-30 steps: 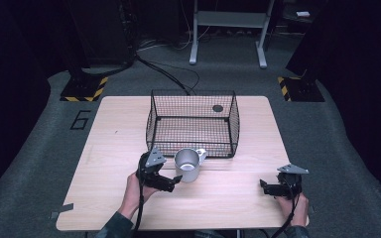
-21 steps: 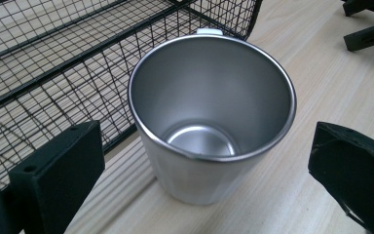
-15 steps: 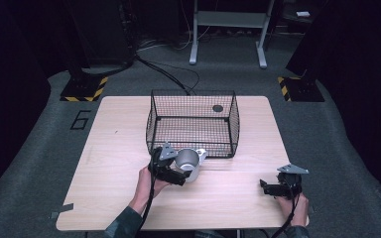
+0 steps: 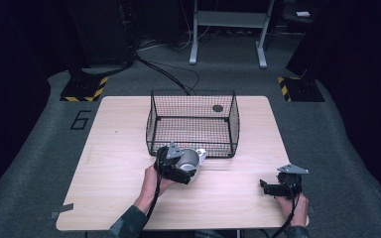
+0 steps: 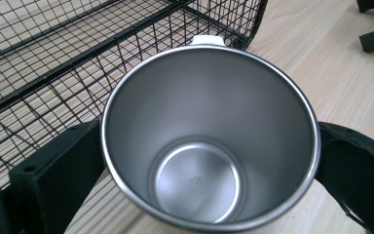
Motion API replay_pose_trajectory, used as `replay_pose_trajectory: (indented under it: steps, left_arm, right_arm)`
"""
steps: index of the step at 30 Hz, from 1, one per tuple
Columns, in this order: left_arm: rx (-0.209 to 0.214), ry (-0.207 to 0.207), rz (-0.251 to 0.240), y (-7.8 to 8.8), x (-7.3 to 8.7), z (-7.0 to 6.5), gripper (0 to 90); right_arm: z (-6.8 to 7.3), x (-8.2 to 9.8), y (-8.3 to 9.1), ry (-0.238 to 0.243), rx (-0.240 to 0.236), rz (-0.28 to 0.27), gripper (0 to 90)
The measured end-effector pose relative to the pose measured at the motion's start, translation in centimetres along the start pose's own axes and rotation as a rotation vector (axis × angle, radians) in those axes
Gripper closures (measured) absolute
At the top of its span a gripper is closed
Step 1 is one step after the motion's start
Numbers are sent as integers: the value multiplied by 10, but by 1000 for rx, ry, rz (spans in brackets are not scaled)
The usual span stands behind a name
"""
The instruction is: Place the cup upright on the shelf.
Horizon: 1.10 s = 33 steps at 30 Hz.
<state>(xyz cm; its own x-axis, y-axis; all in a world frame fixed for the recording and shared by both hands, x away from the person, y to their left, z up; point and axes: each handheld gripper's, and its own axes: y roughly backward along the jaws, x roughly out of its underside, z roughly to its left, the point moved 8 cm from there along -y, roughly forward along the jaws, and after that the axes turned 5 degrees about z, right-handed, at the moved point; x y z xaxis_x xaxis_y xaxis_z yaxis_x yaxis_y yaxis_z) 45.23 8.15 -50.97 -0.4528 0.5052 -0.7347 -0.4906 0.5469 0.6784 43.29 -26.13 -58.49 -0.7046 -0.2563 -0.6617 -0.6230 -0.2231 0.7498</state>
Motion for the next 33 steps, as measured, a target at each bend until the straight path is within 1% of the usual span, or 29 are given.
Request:
replay_pose_trajectory:
  steps: [1,3,4,6,7,8,9,12,14,15,17,19,24,26,28,30,31,32,33]
  left_arm:
    - [-23,-11,-3,-2,-1,-1,0]
    - [-28,-11,1,-3,-2,-1,1]
    - [-25,-6,0,-4,-2,-1,2]
    - [-25,-3,0,-5,-3,-1,8]
    - [-37,-5,-6,-6,-3,-1,19]
    - [-42,-12,2,-6,-3,0,19]
    - [-53,-12,-1,-7,-3,0,32]
    - [-60,-12,-4,-8,-3,0,48]
    - [-56,-7,-2,-8,-3,-1,48]
    - [-70,-14,-8,-9,-3,0,48]
    - [-72,-6,-16,-10,-3,-1,49]
    - [-74,-10,-10,-11,-2,-1,47]
    - [-78,-6,-12,-13,-2,-1,46]
    - [-75,-3,-1,-14,-1,-2,47]
    - [-82,0,-9,-14,-2,-2,51]
    - [-80,3,-11,-15,-2,-2,53]
    - [-67,11,-4,-14,-1,-2,56]
    - [-73,11,-10,-13,-1,-1,58]
    - [-70,15,-13,-13,-1,-1,60]
  right_arm:
    - [0,0,0,0,-2,-5,28]
    - [0,0,0,-1,0,-6,28]
    - [0,0,0,0,0,1,28]
    - [0,0,0,-1,-1,-2,28]
    - [0,0,0,-1,0,-6,29]
    - [0,0,0,-1,0,-6,29]
    - [0,0,0,0,-1,1,28]
    - [0,0,0,-1,1,-3,28]
    - [0,0,0,0,-1,-2,28]
    - [0,0,0,0,-2,-6,28]
    - [0,0,0,0,-2,-5,29]
    - [0,0,0,-1,2,-7,28]
    - [0,0,0,0,-2,-6,29]
    - [0,0,0,0,-1,2,29]
    - [0,0,0,-1,0,-6,29]
    - [0,0,0,0,-2,-6,29]
    - [0,0,0,0,-2,-6,30]
    - [0,0,0,-4,-2,-5,30]
    - [0,0,0,-3,-2,-5,30]
